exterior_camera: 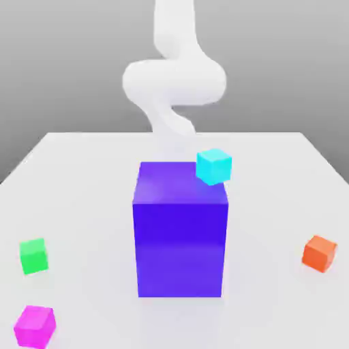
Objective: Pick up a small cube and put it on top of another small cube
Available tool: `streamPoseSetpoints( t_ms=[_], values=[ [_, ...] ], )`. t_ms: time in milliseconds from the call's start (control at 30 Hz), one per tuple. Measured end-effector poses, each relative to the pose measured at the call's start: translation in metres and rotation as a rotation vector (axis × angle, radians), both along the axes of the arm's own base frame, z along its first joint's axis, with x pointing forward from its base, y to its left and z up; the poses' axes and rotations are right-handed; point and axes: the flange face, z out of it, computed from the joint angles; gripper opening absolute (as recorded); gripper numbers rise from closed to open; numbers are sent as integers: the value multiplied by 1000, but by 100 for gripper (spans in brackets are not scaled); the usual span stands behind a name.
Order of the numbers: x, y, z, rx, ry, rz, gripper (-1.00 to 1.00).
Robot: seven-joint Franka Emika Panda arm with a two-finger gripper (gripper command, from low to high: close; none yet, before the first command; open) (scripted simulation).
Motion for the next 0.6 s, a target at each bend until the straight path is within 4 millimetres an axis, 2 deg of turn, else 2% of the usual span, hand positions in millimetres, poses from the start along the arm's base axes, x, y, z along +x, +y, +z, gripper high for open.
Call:
streamPoseSetpoints(
  t_ms=[133,300,467,600],
  values=[
    [48,-29,-56,35,105,9,0],
    [93,-64,-134,67,228,5,0],
    [121,-99,-218,86,346,-12,0],
    [129,-131,-287,90,440,-39,0]
  ],
)
